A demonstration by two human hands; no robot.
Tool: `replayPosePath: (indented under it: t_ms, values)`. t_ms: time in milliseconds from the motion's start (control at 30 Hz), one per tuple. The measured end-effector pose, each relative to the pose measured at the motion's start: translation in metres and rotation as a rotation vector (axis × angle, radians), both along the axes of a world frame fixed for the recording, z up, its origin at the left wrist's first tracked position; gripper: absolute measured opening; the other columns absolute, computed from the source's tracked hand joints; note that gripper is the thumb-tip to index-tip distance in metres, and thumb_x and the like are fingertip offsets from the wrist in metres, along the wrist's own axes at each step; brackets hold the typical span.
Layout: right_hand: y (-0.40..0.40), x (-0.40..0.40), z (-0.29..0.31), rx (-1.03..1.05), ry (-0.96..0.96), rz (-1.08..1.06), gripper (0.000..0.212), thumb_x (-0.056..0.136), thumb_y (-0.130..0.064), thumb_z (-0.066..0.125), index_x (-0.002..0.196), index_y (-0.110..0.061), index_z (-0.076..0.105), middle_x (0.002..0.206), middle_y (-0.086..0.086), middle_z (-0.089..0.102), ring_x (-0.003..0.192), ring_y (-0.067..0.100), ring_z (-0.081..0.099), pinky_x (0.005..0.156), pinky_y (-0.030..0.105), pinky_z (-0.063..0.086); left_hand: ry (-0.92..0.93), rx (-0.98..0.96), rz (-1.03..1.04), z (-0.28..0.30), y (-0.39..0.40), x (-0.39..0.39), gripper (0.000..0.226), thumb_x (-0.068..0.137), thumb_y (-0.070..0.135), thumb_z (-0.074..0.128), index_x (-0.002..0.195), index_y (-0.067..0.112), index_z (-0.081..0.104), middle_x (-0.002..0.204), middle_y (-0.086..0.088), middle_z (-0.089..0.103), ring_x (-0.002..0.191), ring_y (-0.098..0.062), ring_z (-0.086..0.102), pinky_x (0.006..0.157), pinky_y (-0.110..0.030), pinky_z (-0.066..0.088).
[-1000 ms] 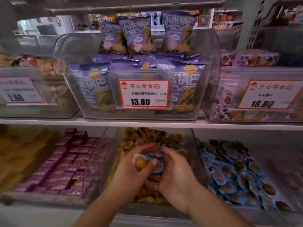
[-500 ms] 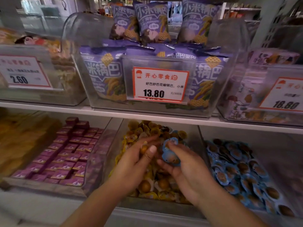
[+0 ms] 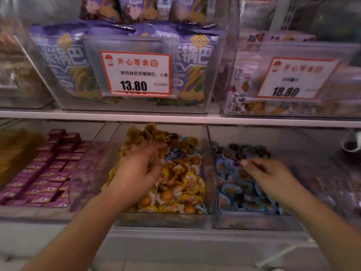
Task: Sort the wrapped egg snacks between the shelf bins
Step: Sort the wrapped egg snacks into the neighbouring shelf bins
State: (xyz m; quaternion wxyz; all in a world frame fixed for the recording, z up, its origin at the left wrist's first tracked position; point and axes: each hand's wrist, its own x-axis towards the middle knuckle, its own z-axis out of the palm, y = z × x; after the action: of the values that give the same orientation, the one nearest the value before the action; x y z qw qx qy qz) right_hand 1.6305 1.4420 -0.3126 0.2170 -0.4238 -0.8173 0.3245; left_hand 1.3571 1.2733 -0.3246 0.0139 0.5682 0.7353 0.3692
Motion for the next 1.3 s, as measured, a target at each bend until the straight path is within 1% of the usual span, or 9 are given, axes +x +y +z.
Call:
replayPosePath:
  t_ms: [167,267,467,633,767,900,1067,1200,1300]
  values:
    - [-0.012,-0.006,-0.004,0.071,0.180,0.098,0.013,0.095,-0.037,0.058,0.089,-0.047,0.065,0.079,-0.032,0.069,0.076,-0.013,0.063,0.063,0.004,0.043,0.062,-0.389,-0.441,0.000,0.014,0.051,0.038,0.087,0.057,0.056,0.120,0.040,0.063,0.114,0.022,0.065,0.105,0.005,0.058,0.092,-0.031,0.050]
    - [-0.025,-0.015,-0.007,0.057,0.164,0.199,0.012,0.094,-0.043,0.055,0.095,-0.051,0.064,0.098,-0.037,0.065,0.092,-0.012,0.062,0.073,0.007,0.047,0.228,-0.538,-0.496,-0.008,0.025,0.052,0.047,0.084,0.067,0.054,0.124,0.042,0.060,0.120,0.022,0.060,0.114,-0.002,0.053,0.103,-0.038,0.041]
    - [-0.025,-0.021,-0.013,0.034,0.079,0.221,0.022,0.098,-0.039,0.053,0.110,-0.032,0.071,0.103,-0.030,0.063,0.101,-0.013,0.056,0.083,0.015,0.049,0.399,-0.476,-0.369,-0.008,0.035,0.020,0.041,0.076,0.056,0.065,0.115,0.046,0.061,0.113,0.023,0.054,0.114,-0.008,0.051,0.107,-0.041,0.035]
    - [-0.018,-0.019,-0.015,0.022,0.112,0.177,0.021,0.098,-0.038,0.054,0.108,-0.032,0.071,0.095,-0.027,0.066,0.091,-0.008,0.061,0.076,0.021,0.050,0.644,-0.358,-0.128,-0.010,0.043,0.010,0.049,0.083,0.044,0.071,0.130,0.042,0.058,0.149,0.002,0.043,0.139,-0.025,0.038,0.117,-0.050,0.027]
    - [-0.015,-0.022,-0.018,0.062,0.168,0.148,0.016,0.097,-0.032,0.057,0.102,-0.031,0.073,0.094,-0.025,0.067,0.092,-0.007,0.061,0.076,0.017,0.047,0.366,-0.213,-0.293,0.004,0.037,0.032,0.038,0.091,0.052,0.055,0.125,0.038,0.064,0.139,0.010,0.052,0.130,-0.012,0.047,0.108,-0.043,0.041]
    - [-0.016,-0.029,-0.020,0.119,0.213,0.156,0.016,0.096,-0.030,0.058,0.100,-0.029,0.074,0.098,-0.026,0.068,0.098,-0.009,0.061,0.079,0.009,0.047,-0.010,-0.548,-0.478,0.009,0.025,0.062,0.059,0.088,0.073,0.031,0.106,0.029,0.067,0.096,0.011,0.060,0.089,-0.004,0.058,0.081,-0.039,0.052]
    - [-0.022,-0.034,-0.022,0.125,0.214,0.177,0.013,0.096,-0.031,0.057,0.094,-0.038,0.068,0.095,-0.028,0.067,0.097,-0.011,0.060,0.080,0.007,0.045,0.101,-1.021,-0.488,0.013,0.016,0.057,0.098,0.065,0.090,0.054,0.147,0.046,0.024,0.150,0.013,0.031,0.134,-0.012,0.040,0.109,-0.037,0.041]
    - [-0.024,-0.036,-0.020,0.126,0.199,0.170,0.012,0.095,-0.034,0.055,0.094,-0.039,0.066,0.094,-0.027,0.067,0.093,-0.007,0.062,0.078,0.013,0.049,0.242,-0.973,-0.479,-0.003,0.013,0.075,0.110,0.058,0.089,0.062,0.147,0.040,0.020,0.145,0.008,0.029,0.130,-0.021,0.040,0.103,-0.042,0.045]
    - [-0.023,-0.036,-0.021,0.118,0.193,0.166,0.014,0.096,-0.032,0.056,0.096,-0.031,0.070,0.095,-0.023,0.069,0.095,-0.006,0.062,0.081,0.018,0.050,0.138,-0.988,-0.448,-0.005,0.020,0.077,0.105,0.054,0.095,0.056,0.141,0.045,0.026,0.141,0.009,0.035,0.123,-0.018,0.046,0.099,-0.038,0.047]
